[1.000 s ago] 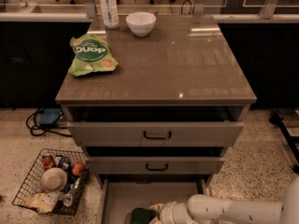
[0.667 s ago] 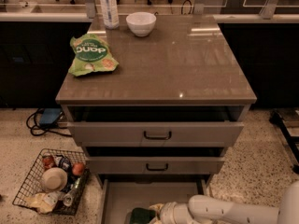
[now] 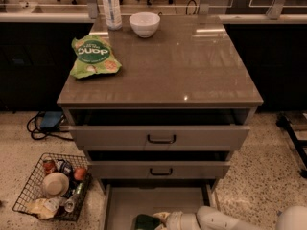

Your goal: Place sponge into bottom drawer

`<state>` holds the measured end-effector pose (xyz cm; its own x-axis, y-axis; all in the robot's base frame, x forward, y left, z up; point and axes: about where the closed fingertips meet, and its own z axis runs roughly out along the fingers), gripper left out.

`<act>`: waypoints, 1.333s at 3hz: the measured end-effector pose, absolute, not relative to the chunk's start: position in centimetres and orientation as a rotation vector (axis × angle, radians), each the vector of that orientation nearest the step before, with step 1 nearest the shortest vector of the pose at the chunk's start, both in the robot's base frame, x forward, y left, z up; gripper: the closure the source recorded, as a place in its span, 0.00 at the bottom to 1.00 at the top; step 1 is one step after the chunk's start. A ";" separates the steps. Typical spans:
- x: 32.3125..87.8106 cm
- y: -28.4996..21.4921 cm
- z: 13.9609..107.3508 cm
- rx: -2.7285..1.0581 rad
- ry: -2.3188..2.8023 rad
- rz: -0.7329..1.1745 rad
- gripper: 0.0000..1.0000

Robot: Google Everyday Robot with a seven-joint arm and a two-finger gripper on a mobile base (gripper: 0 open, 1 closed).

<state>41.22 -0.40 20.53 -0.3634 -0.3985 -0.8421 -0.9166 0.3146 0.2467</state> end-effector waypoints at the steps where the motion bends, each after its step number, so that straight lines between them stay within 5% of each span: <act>1: 41.7 -0.1 18.4 -1.159 1.905 0.994 1.00; 3: 42.2 1.1 16.4 -1.236 1.876 0.990 1.00; 4: 42.2 1.3 16.3 -1.237 1.873 0.995 0.85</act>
Offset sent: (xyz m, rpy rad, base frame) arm 0.0151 0.0166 -0.0454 -0.0627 -0.0403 0.0805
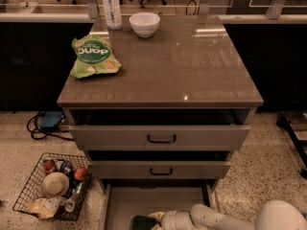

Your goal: Place sponge into bottom drawer

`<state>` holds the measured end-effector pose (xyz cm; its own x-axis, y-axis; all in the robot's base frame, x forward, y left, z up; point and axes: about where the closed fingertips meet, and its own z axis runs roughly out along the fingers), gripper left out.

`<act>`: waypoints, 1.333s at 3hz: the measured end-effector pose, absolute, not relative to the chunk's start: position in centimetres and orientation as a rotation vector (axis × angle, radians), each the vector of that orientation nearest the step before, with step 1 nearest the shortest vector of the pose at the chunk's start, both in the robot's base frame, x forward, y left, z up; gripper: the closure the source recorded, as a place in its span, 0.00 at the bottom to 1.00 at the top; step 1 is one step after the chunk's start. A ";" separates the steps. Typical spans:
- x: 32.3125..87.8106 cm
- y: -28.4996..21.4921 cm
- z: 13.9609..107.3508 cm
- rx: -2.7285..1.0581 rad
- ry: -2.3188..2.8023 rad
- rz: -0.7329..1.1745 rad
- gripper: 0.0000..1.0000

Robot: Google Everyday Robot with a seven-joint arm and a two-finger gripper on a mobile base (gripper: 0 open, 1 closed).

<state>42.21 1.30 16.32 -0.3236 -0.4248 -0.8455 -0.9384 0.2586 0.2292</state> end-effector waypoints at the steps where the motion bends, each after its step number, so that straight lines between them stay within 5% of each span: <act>1: 42.1 1.5 16.3 -1.238 1.872 0.999 0.61; 4: 41.7 2.0 16.2 -1.239 1.869 1.012 0.00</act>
Offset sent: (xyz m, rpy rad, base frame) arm -0.0009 0.0015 -0.0002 0.0017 0.0014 0.0019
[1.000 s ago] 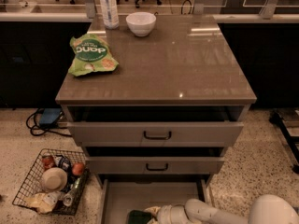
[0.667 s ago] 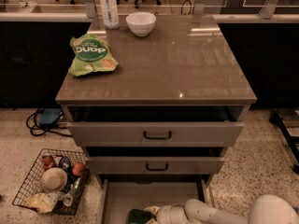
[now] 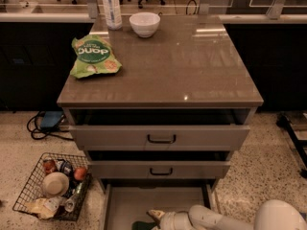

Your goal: Place sponge into bottom drawer

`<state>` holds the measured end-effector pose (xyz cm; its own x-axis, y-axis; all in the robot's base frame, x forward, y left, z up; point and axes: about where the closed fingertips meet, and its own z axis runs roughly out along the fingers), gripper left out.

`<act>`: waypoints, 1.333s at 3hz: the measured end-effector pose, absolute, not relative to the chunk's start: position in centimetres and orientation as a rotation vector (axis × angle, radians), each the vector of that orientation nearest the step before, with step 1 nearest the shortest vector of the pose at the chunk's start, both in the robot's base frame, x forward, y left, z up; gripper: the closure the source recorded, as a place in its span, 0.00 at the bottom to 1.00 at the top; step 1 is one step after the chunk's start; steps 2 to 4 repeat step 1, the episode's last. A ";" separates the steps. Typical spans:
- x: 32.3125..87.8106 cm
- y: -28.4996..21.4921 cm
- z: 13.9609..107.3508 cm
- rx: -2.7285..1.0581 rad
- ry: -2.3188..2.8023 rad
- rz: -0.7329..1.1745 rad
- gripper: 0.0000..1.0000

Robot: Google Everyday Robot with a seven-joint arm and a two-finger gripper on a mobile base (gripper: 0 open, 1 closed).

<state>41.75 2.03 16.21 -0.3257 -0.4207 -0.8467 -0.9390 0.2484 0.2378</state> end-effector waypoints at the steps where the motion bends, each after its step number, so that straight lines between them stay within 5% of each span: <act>1: 41.7 2.0 16.2 -1.239 1.869 1.012 0.00; 4: 41.7 2.0 16.2 -1.239 1.869 1.012 0.00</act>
Offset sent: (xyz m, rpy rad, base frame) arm 0.0000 0.0000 0.0000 0.0000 0.0000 0.0000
